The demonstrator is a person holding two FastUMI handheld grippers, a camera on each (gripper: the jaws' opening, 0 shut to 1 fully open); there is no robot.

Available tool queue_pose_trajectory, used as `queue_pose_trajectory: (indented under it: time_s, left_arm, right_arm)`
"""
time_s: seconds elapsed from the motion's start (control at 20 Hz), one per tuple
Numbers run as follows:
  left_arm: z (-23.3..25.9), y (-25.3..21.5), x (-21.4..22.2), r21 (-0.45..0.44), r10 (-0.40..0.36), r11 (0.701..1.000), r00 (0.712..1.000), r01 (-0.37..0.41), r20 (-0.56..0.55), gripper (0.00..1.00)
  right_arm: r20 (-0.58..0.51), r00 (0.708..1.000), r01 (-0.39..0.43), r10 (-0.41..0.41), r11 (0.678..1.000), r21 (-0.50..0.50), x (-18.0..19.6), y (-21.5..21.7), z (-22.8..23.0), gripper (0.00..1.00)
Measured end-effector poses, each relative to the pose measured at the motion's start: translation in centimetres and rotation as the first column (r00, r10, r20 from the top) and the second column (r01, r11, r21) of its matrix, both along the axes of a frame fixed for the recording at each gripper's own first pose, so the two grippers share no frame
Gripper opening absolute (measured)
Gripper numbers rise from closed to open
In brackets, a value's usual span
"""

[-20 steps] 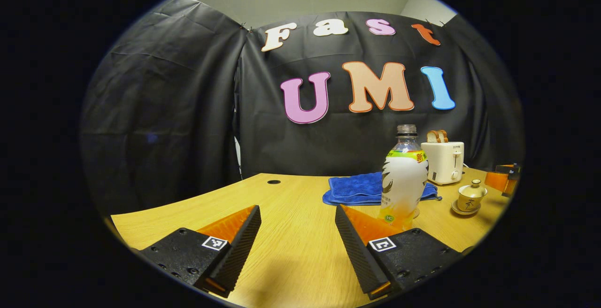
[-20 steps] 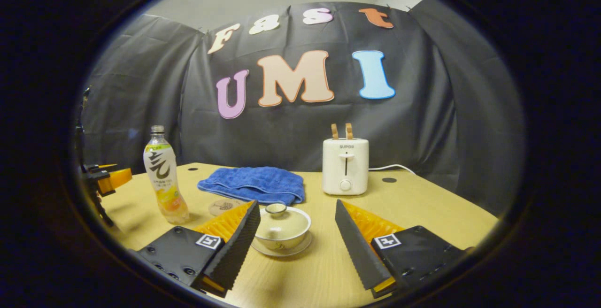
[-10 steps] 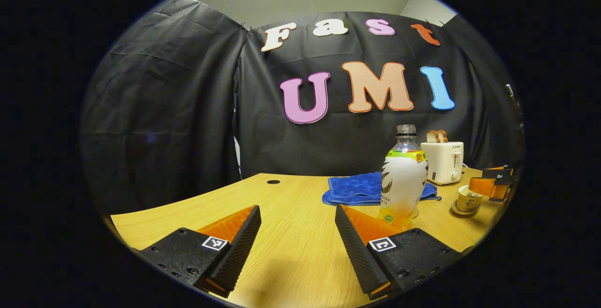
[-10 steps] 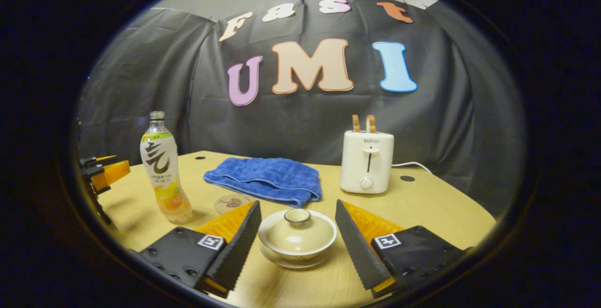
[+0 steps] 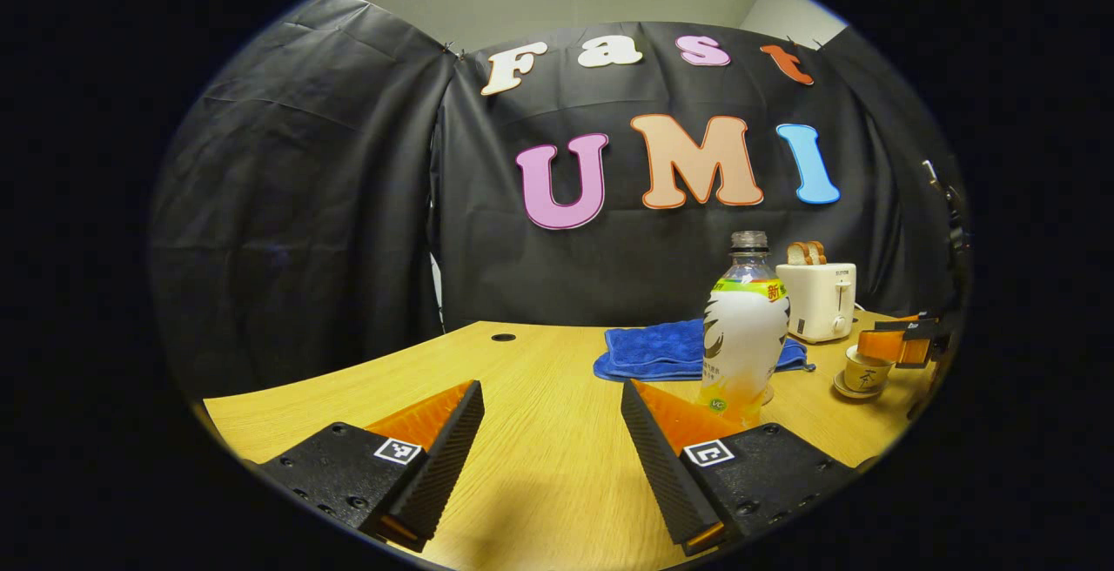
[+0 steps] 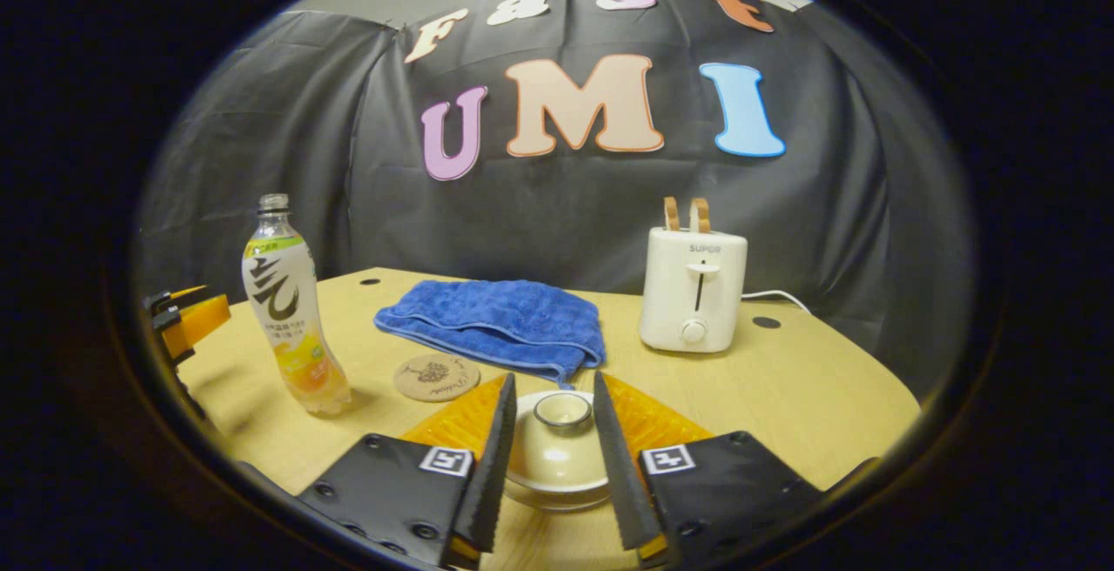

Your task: Open the teacup lid with one hand, grasp the water bottle and pour water into the teacup with the other hand; after pouring, place the water bottle on the coaster and then close the teacup lid.

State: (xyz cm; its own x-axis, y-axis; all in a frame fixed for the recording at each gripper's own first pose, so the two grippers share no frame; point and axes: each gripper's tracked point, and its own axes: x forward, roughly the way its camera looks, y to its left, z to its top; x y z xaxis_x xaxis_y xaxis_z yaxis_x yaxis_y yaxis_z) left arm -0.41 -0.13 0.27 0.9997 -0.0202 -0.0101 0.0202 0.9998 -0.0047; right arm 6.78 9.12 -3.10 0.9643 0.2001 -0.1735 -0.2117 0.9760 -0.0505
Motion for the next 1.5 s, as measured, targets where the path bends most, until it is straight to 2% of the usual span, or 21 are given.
queue_pose_trajectory:
  time_s: [0.2,0.55,0.75,1.05,1.1,1.2,1.5]
  left_arm:
    - [-0.1,-0.1,0.0,0.000,-0.002,1.000,1.000,0.002,0.000,0.93]
    - [0.0,-0.4,0.0,-0.001,-0.024,1.000,1.000,0.024,0.000,0.93]
    - [0.0,-2.3,0.0,-0.005,-0.115,0.993,0.993,0.115,0.003,0.93]
    - [0.1,-6.2,-0.6,-0.010,-0.331,0.944,0.944,0.331,0.008,0.93]
    - [0.1,-6.4,-0.6,-0.011,-0.340,0.940,0.940,0.340,0.007,0.90]
    - [0.1,-7.4,-0.6,-0.014,-0.369,0.929,0.929,0.369,0.006,0.93]
    - [-0.5,-10.9,0.2,-0.021,-0.447,0.894,0.894,0.447,-0.038,0.92]
  right_arm:
    - [-0.005,1.000,0.013,-0.013,1.000,0.014,0.3,-0.2,-0.1,0.36]
    - [0.084,0.996,-0.014,0.013,1.000,0.018,-0.5,0.1,1.4,0.36]
    - [0.093,0.996,-0.008,0.004,0.999,0.046,-1.1,-0.6,1.6,0.36]
    - [0.136,0.990,0.024,-0.035,0.996,0.085,-2.6,-2.6,2.3,0.36]
    - [0.145,0.988,0.032,-0.044,0.996,0.086,-2.9,-3.0,2.5,0.36]
    - [0.152,0.987,0.044,-0.057,0.995,0.087,-3.3,-3.5,2.5,0.36]
    - [0.154,0.986,0.046,-0.059,0.995,0.088,-4.1,-4.8,2.7,0.36]
